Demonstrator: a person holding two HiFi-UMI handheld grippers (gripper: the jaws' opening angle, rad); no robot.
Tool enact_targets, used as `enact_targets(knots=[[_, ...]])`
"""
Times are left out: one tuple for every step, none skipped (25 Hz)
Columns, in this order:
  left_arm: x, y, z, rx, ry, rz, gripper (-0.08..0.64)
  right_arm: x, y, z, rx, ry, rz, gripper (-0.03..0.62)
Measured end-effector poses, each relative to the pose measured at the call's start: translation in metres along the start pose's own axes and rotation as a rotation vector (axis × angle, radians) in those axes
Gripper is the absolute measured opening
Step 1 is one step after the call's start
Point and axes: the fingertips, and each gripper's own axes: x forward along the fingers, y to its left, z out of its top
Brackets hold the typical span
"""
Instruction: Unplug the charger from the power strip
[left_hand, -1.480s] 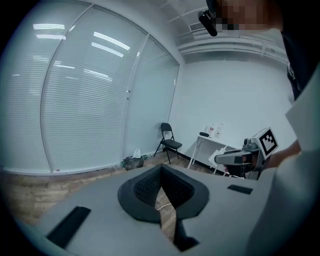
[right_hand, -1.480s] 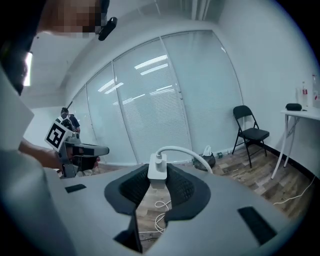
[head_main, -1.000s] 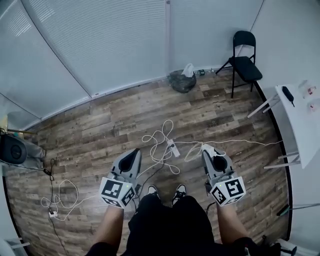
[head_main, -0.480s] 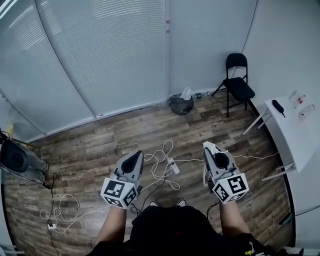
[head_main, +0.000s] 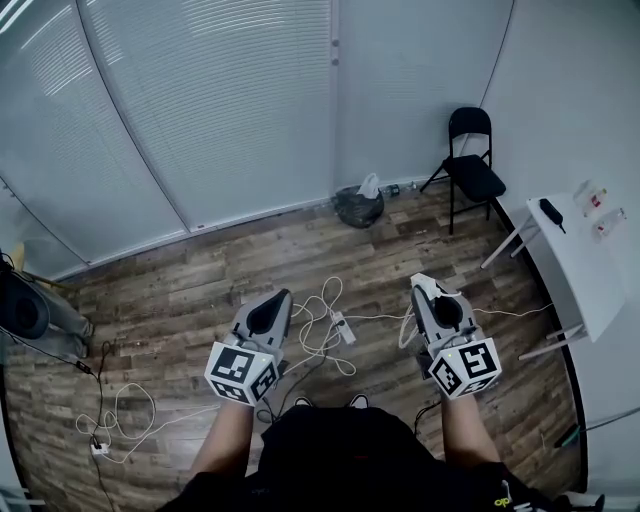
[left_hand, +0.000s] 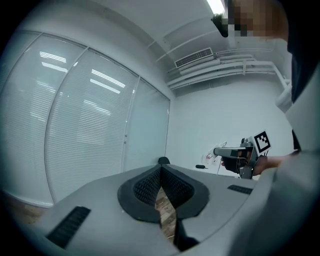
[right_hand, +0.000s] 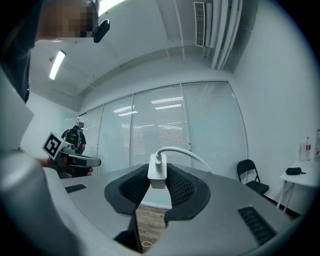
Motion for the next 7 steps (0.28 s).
enact_targets(knots=[[0.0017,0.0006,0.0005,0.002,0.003,0.0,0.02,0.0018,-0.0003,0.0005,-0.001,0.002,0.002,0.107],[0.003,0.001,0.0014,0.004,0.006,0.0,0.02,0.0037,-0.0004,0.0011,-0.003,0.004,0.004,0.107],[0.0036,0.0009,0.0021,0.006,0.009,-0.001,0.02,0.005,0.0,0.0016,-0.005,0.007,0.007,0.107],[0.0039,0.0003,0.0027,0.007,0.011,-0.002,0.02,0.0057,0.0005,0.0019,-0.006,0.009,0.009,0.107],[0.004,-0.0006,0.0031,0.009,0.014,-0.003,0.02,0.0059,0.001,0.0022,-0.007,0.012,0.011,0.107],[0.0042,-0.0017,0.0033,0.009,0.017,-0.004,0.02,0.0059,0.0013,0.0024,-0.008,0.015,0.012,0.107],[0.0045,-0.0029,0.0035,0.01,0.019,-0.005,0.02,0.0058,0.0016,0.0026,-0.008,0.017,0.013,0.107]])
